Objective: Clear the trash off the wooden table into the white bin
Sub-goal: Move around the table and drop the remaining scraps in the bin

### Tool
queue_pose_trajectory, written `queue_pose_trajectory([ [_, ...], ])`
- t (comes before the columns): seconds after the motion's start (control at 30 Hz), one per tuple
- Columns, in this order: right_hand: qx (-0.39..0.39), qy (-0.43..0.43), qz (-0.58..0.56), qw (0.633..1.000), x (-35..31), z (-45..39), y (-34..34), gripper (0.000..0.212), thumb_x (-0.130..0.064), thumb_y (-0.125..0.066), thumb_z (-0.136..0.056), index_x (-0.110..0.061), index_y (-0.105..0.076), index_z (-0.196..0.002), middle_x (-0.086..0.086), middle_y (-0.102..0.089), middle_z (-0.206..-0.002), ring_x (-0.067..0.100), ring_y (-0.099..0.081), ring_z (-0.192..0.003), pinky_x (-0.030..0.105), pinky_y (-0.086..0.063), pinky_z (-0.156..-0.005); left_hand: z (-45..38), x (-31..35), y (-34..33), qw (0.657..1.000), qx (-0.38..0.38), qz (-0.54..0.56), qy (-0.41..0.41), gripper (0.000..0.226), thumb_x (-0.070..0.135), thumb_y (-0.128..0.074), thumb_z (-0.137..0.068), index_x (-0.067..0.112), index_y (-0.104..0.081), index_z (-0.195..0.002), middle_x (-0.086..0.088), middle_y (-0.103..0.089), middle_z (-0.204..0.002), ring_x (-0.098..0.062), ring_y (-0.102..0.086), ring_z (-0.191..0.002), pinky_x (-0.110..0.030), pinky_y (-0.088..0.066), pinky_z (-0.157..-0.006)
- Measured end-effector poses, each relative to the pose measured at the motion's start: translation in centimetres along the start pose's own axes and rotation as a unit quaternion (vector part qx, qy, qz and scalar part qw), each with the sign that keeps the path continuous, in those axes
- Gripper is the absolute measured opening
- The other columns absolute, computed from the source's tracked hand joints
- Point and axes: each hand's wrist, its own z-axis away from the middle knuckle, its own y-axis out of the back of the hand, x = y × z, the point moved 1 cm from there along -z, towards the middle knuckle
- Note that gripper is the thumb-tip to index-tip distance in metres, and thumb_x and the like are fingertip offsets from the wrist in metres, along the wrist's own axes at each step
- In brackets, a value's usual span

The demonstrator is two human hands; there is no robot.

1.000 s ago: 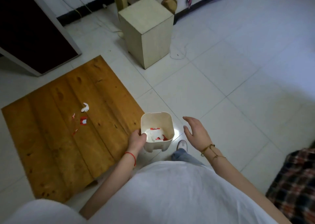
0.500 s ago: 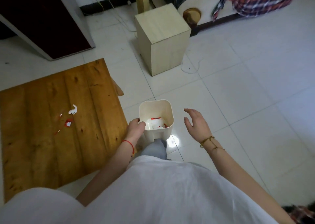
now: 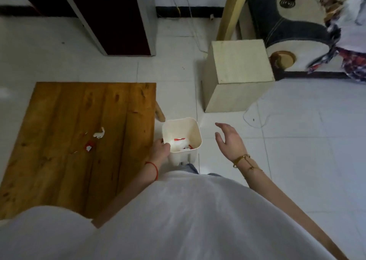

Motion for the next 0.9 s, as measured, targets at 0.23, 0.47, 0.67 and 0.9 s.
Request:
queue_pose_trajectory([
  [0.23, -0.095, 0.112, 0.032, 0.989, -4.3, -11.2, 0.5, 0.039, -0.019, -0.046, -0.097, -0.009, -0.049, -0.134, 0.011, -0.054, -0.136, 0.026, -0.046, -0.128, 0.031, -0.033, -0.107, -2.7, 2.4, 2.0, 0.993, 0.067, 0.078, 0.064, 0.035, 0.016, -0.048, -0.088, 0.01, -0.058, -0.12, -0.016, -0.06, -0.121, -0.033, -0.057, -0.109, -0.035, -0.048, -0.085],
  [0.47, -0.215, 0.245, 0.085, 0.942, -9.0, -19.5, -1.4, 0.041, -0.021, -0.044, -0.098, -0.008, -0.047, -0.137, 0.012, -0.05, -0.141, 0.027, -0.043, -0.131, 0.037, -0.032, -0.112, -3.4, 2.2, 1.5, 0.957, 0.163, 0.2, 0.13, 0.031, 0.013, -0.049, -0.083, 0.008, -0.061, -0.111, -0.016, -0.064, -0.108, -0.028, -0.057, -0.093, -0.03, -0.044, -0.072],
  [0.67, -0.3, 0.362, 0.103, 0.876, -12.4, -25.3, -3.3, 0.037, -0.018, -0.048, -0.097, -0.007, -0.05, -0.133, 0.012, -0.054, -0.135, 0.026, -0.047, -0.127, 0.032, -0.035, -0.108, -4.3, 2.5, -0.5, 0.885, 0.243, 0.334, 0.214, 0.029, 0.007, -0.047, -0.083, 0.007, -0.061, -0.108, -0.018, -0.063, -0.092, -0.025, -0.051, -0.074, -0.028, -0.04, -0.059],
  [0.9, -0.376, 0.448, 0.128, 0.801, -16.5, -28.9, -8.2, 0.037, -0.02, -0.047, -0.098, -0.009, -0.048, -0.133, 0.013, -0.054, -0.133, 0.026, -0.049, -0.123, 0.027, -0.038, -0.098, -5.6, 1.4, -2.3, 0.812, 0.293, 0.422, 0.275, 0.045, 0.012, -0.046, -0.086, 0.012, -0.051, -0.13, -0.011, -0.061, -0.12, -0.021, -0.053, -0.089, -0.03, -0.045, -0.076],
])
